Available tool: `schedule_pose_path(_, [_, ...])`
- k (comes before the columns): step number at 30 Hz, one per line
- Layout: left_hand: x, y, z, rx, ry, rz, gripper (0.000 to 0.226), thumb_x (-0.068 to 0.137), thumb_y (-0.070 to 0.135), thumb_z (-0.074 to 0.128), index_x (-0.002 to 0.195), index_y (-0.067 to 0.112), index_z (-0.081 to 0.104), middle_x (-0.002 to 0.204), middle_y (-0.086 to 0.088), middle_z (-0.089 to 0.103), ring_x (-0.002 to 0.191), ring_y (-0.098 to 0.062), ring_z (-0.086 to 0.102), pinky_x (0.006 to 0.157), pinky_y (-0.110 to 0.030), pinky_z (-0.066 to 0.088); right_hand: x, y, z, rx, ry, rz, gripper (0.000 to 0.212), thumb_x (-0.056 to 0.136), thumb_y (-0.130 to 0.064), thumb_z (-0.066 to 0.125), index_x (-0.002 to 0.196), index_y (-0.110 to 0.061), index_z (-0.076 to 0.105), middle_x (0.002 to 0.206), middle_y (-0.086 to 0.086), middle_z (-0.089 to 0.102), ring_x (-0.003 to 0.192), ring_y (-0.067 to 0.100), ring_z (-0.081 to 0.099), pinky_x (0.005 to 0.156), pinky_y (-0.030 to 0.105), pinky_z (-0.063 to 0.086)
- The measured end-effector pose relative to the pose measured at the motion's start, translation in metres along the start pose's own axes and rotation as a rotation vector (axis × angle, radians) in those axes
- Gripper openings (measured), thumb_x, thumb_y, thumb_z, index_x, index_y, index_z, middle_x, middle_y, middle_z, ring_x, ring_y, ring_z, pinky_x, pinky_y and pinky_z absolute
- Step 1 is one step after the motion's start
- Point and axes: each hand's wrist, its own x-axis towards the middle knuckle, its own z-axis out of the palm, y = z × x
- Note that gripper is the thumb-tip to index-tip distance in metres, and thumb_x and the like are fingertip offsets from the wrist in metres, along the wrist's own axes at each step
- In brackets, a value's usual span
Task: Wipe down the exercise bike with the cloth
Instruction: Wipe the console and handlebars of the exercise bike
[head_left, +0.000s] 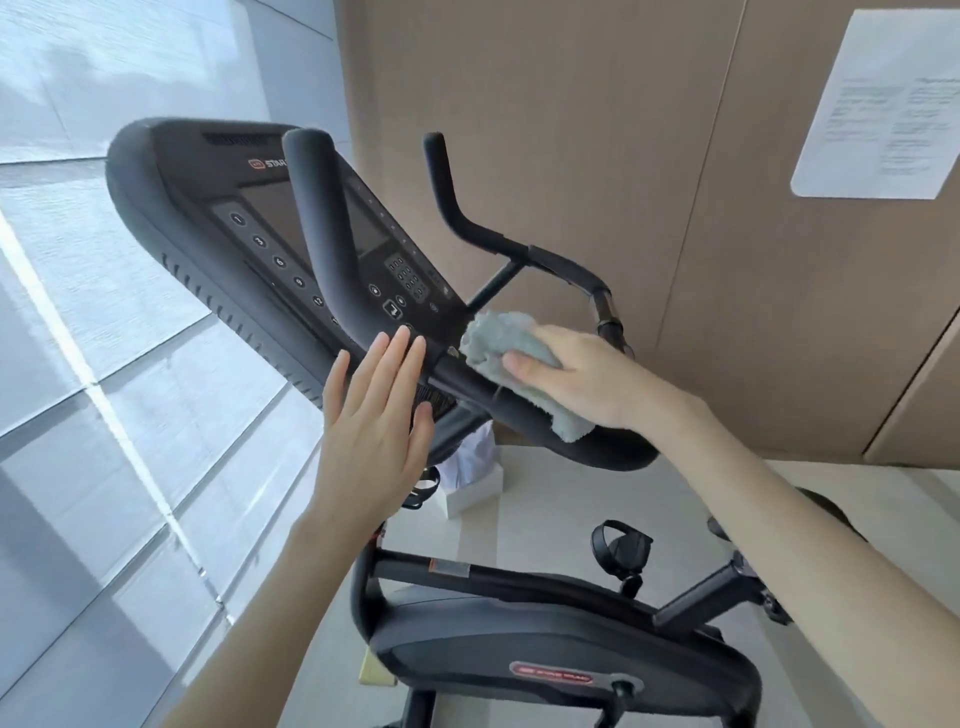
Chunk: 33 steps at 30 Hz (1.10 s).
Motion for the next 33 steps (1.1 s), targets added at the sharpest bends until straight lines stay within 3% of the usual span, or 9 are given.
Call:
schedule_pose_path(2, [0.0, 0.001, 0.001, -0.008, -0.001, -0.013, 0.052, 0.093, 0.02, 0.034, 0.143, 0.007, 0.038, 0.149, -0.009, 0.037, 0.141, -0.023, 0.027, 0.118, -0.04, 0.005, -0.004, 0.0, 0.025, -0.264, -0.023, -0.067, 0.056, 0.092, -0.058, 0.033, 0.141, -0.031, 0.035, 0.133, -0.005, 0.052, 0.121, 0.019, 0.047, 0.098, 0.039, 0.036])
schedule_pose_path(6, [0.0, 0.004, 0.001, -0.003, 0.004, -0.009, 0.052, 0.092, 0.019, 0.034, 0.142, 0.005, 0.038, 0.149, -0.011, 0.038, 0.14, -0.024, 0.028, 0.118, -0.042, 0.005, -0.011, 0.003, 0.034, -0.443, 0.133, -0.127, 0.056, 0.095, -0.053, 0.033, 0.144, -0.028, 0.031, 0.114, 0.002, 0.059, 0.107, 0.026, 0.055, 0.089, 0.043, 0.042])
schedule_pose_path(8, [0.0, 0.006, 0.0, -0.001, 0.003, -0.002, 0.052, 0.092, 0.02, 0.033, 0.142, 0.005, 0.038, 0.148, -0.011, 0.038, 0.14, -0.024, 0.029, 0.118, -0.042, 0.005, -0.019, 0.005, 0.035, -0.5, 0.157, -0.177, 0.057, 0.096, -0.047, 0.038, 0.145, -0.02, 0.031, 0.115, 0.006, 0.06, 0.107, 0.026, 0.055, 0.088, 0.041, 0.042])
schedule_pose_path(13, [0.003, 0.007, -0.003, -0.027, -0.038, 0.084, 0.052, 0.092, 0.019, 0.032, 0.14, 0.003, 0.042, 0.147, -0.012, 0.041, 0.139, -0.024, 0.031, 0.118, -0.045, 0.007, -0.049, 0.016, 0.032, -0.473, 0.144, -0.182, 0.059, 0.092, -0.033, 0.053, 0.143, -0.01, 0.034, 0.138, 0.014, 0.05, 0.129, 0.027, 0.045, 0.104, 0.039, 0.036])
schedule_pose_path(21, [0.004, -0.001, -0.001, -0.073, -0.065, 0.156, 0.05, 0.093, 0.019, 0.033, 0.14, 0.004, 0.042, 0.148, -0.011, 0.039, 0.141, -0.024, 0.029, 0.117, -0.047, 0.013, -0.096, 0.036, 0.019, -0.354, 0.103, 0.056, 0.056, 0.091, -0.042, 0.037, 0.143, -0.026, 0.023, 0.145, 0.005, 0.041, 0.137, 0.019, 0.032, 0.107, 0.019, 0.015])
schedule_pose_path(24, [0.003, -0.002, 0.0, -0.101, -0.079, 0.149, 0.051, 0.094, 0.02, 0.031, 0.142, 0.004, 0.039, 0.15, -0.01, 0.037, 0.142, -0.023, 0.026, 0.117, -0.049, 0.014, -0.086, 0.025, 0.022, -0.294, 0.15, 0.108, 0.06, 0.089, -0.052, 0.029, 0.143, -0.027, 0.033, 0.144, 0.004, 0.043, 0.136, 0.019, 0.035, 0.105, 0.027, 0.025])
schedule_pose_path(30, [0.002, 0.004, -0.002, -0.194, -0.089, 0.107, 0.052, 0.095, 0.022, 0.027, 0.143, 0.006, 0.037, 0.152, -0.008, 0.032, 0.144, -0.017, 0.018, 0.118, -0.044, 0.008, -0.026, -0.002, 0.033, -0.334, 0.177, 0.012, 0.051, 0.098, -0.043, 0.035, 0.143, -0.02, 0.036, 0.145, 0.004, 0.043, 0.128, 0.023, 0.045, 0.099, 0.035, 0.038])
schedule_pose_path(33, [0.002, 0.009, -0.005, -0.209, -0.095, 0.062, 0.053, 0.095, 0.023, 0.025, 0.144, 0.006, 0.036, 0.152, -0.007, 0.032, 0.145, -0.015, 0.017, 0.119, -0.042, 0.004, -0.019, 0.002, 0.036, -0.296, 0.163, -0.037, 0.052, 0.098, -0.045, 0.035, 0.143, -0.019, 0.036, 0.134, 0.006, 0.054, 0.12, 0.025, 0.052, 0.094, 0.038, 0.041])
